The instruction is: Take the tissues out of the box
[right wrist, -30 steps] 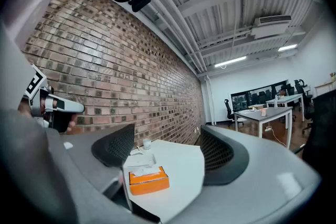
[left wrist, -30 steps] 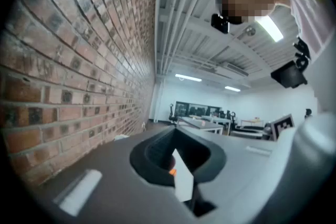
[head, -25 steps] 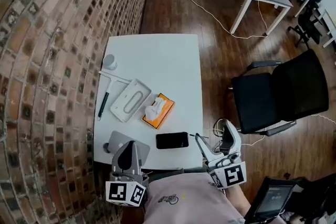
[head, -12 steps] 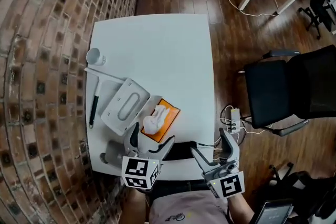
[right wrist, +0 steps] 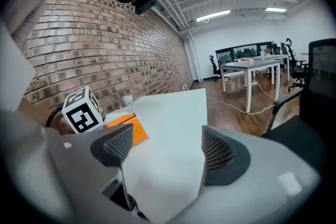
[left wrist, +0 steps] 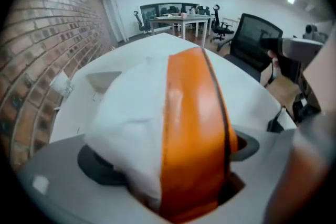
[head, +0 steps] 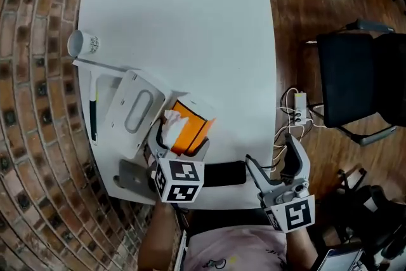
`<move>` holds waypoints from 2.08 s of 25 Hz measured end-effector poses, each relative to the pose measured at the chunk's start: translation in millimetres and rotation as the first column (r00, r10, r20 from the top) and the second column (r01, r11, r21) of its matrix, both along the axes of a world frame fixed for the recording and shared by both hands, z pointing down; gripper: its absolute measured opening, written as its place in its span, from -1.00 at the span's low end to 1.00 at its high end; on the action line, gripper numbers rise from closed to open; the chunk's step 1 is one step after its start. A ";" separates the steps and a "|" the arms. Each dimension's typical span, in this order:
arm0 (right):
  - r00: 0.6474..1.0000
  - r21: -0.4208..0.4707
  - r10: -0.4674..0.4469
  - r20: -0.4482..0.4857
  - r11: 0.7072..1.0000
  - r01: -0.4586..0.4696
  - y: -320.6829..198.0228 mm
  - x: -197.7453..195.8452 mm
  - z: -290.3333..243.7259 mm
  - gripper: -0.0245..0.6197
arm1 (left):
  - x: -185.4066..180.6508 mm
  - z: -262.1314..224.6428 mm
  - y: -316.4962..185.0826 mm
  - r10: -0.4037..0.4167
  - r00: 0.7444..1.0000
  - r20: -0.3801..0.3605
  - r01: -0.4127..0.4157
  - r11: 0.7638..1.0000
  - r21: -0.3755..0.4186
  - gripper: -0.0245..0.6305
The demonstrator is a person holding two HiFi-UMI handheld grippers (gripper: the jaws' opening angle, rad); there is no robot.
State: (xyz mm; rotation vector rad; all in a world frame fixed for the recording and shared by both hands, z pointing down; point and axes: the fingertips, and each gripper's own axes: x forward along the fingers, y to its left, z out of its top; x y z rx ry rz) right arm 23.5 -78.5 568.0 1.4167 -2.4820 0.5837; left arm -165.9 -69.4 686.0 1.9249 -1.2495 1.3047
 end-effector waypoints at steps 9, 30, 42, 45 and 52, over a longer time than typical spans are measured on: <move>0.998 0.044 0.047 0.043 0.998 -0.049 -1.0 27.5 -52.6 0.31 | -0.1 1.4 12.7 -0.016 0.998 -0.063 0.015 0.999 -0.030 0.69; 0.979 0.644 -0.049 0.200 0.759 -0.094 63.3 49.9 -330.4 0.43 | 59.3 -466.9 116.4 0.108 0.828 -0.551 0.471 0.400 0.786 0.59; 0.981 0.706 -0.073 0.178 0.704 -0.076 103.1 41.1 -351.5 0.43 | 53.2 -473.8 150.2 0.140 0.805 -0.577 0.501 0.362 0.786 0.59; 0.977 0.723 -0.069 0.200 0.684 -0.099 110.5 45.4 -358.8 0.43 | 53.3 -474.1 152.4 0.148 0.802 -0.579 0.502 0.357 0.788 0.60; 0.981 0.743 -0.072 0.183 0.664 -0.090 120.2 40.4 -363.5 0.43 | 49.6 -472.2 153.0 0.146 0.793 -0.591 0.514 0.360 0.779 0.60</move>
